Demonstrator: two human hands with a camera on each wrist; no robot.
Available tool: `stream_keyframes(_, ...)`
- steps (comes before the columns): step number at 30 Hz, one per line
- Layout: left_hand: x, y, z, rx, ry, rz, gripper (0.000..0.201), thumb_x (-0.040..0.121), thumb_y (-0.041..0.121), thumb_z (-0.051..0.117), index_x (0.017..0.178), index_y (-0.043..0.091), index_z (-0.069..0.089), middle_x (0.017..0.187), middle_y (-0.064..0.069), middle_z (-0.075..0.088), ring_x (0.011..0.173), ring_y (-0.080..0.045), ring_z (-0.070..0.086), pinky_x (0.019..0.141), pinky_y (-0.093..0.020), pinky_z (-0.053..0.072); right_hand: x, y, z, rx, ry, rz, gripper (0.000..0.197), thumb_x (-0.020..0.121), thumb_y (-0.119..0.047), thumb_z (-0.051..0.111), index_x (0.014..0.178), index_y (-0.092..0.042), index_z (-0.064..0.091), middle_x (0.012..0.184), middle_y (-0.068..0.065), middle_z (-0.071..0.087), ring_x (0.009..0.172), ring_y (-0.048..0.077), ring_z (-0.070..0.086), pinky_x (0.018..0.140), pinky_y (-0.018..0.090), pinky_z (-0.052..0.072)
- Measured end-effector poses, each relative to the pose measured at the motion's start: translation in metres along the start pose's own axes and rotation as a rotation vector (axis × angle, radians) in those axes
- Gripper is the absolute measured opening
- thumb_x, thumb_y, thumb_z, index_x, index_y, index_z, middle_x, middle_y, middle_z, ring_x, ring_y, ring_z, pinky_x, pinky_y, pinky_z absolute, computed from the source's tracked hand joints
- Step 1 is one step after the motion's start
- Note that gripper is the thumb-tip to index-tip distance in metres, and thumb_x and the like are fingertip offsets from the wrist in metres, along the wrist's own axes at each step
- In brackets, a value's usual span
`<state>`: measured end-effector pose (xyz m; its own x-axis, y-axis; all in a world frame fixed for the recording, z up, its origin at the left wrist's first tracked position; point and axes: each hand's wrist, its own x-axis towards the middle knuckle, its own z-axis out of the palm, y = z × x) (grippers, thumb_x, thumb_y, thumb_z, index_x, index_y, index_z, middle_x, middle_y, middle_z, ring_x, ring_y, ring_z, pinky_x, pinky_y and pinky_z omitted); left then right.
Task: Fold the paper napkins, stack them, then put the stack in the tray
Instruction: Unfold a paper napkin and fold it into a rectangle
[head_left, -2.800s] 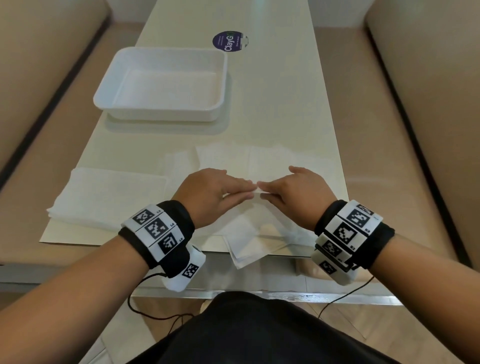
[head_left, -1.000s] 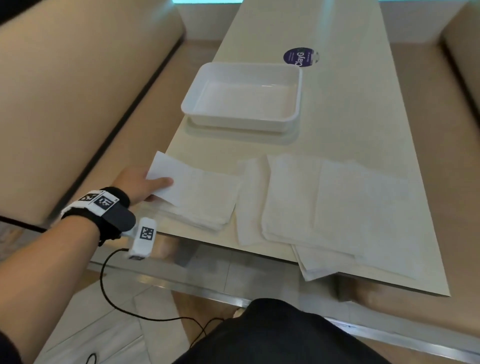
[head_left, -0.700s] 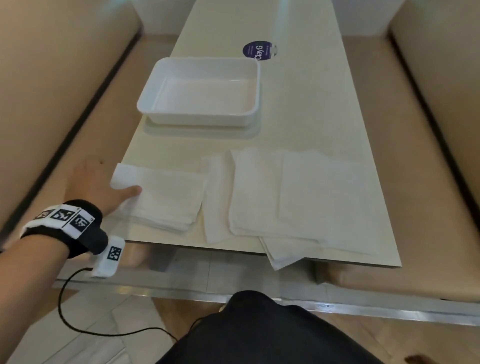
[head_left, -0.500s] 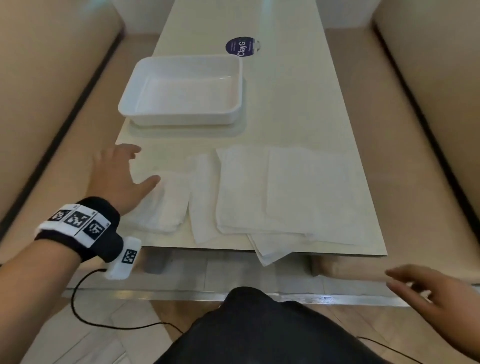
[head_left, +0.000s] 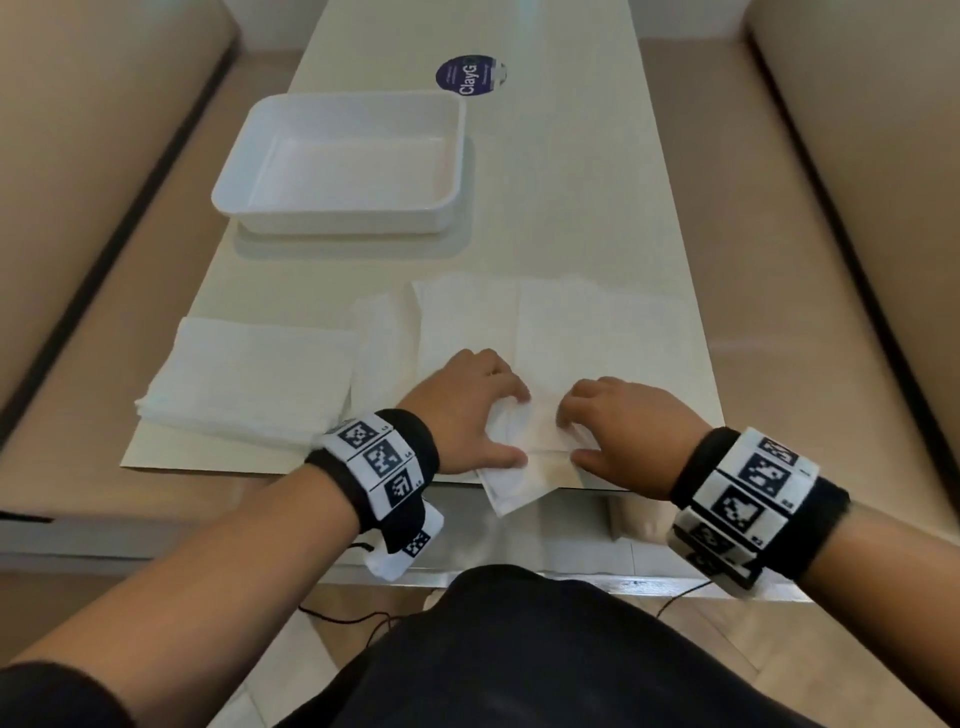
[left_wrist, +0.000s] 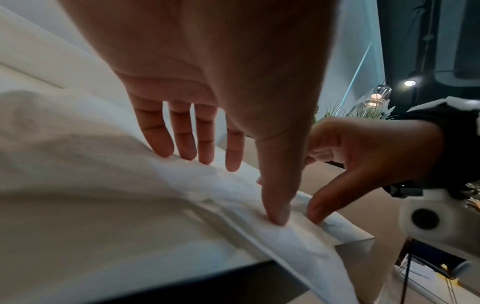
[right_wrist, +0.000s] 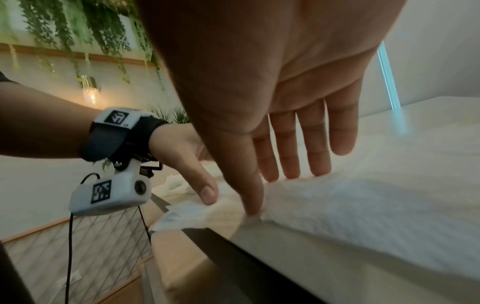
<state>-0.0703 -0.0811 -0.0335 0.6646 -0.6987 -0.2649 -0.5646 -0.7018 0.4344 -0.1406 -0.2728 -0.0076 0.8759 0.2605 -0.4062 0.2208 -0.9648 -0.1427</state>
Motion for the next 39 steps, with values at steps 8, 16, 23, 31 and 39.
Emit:
stream_keyframes(8, -0.011, 0.002, 0.001, 0.024, 0.038, 0.01, 0.034, 0.087, 0.044, 0.06, 0.118, 0.031, 0.065, 0.145, 0.009, 0.046, 0.127, -0.014, 0.042, 0.104, -0.031, 0.034, -0.001, 0.014, -0.004, 0.237, 0.182, -0.012, 0.019, 0.092, -0.032, 0.049, 0.097, -0.023, 0.064, 0.096, -0.006, 0.063, 0.09, 0.017, 0.058, 0.076, 0.034, 0.048)
stream_keyframes(16, -0.011, 0.002, -0.006, 0.059, 0.525, 0.062, 0.016, 0.084, 0.03, 0.064, 0.09, 0.025, 0.078, 0.089, 0.003, 0.063, 0.083, -0.023, 0.054, 0.067, -0.03, 0.041, -0.012, 0.01, -0.019, 0.366, 0.374, -0.106, 0.006, 0.086, -0.032, 0.063, 0.083, -0.027, 0.066, 0.1, -0.014, 0.067, 0.09, 0.012, 0.056, 0.077, 0.03, 0.046)
stream_keyframes(23, -0.027, -0.006, -0.015, 0.138, 0.541, -0.004, 0.009, 0.082, 0.028, 0.074, 0.09, 0.032, 0.077, 0.064, 0.015, 0.043, 0.068, -0.014, 0.044, 0.052, -0.016, 0.018, -0.006, -0.015, -0.012, 0.498, 0.289, -0.153, 0.008, 0.086, -0.036, 0.061, 0.086, -0.029, 0.063, 0.095, -0.013, 0.066, 0.089, 0.008, 0.056, 0.081, 0.032, 0.046)
stream_keyframes(31, -0.054, -0.02, -0.015, -0.127, 0.23, -0.277, 0.023, 0.091, 0.039, 0.056, 0.109, 0.039, 0.071, 0.091, 0.017, 0.069, 0.081, 0.001, 0.057, 0.075, -0.02, 0.044, 0.014, -0.024, -0.025, 0.379, 0.189, -0.067, 0.03, 0.09, -0.057, 0.047, 0.101, -0.03, 0.058, 0.091, -0.022, 0.06, 0.088, 0.005, 0.061, 0.077, 0.028, 0.048)
stream_keyframes(39, -0.057, -0.033, 0.002, -0.554, 0.338, -0.404, 0.089, 0.074, 0.084, 0.04, 0.084, -0.001, 0.068, 0.081, -0.017, 0.069, 0.077, -0.03, 0.064, 0.077, -0.043, 0.055, 0.096, 0.016, -0.033, 0.294, 0.16, 0.339, 0.064, 0.085, -0.056, 0.059, 0.131, -0.015, 0.043, 0.131, 0.008, 0.05, 0.116, 0.027, 0.052, 0.095, 0.039, 0.045)
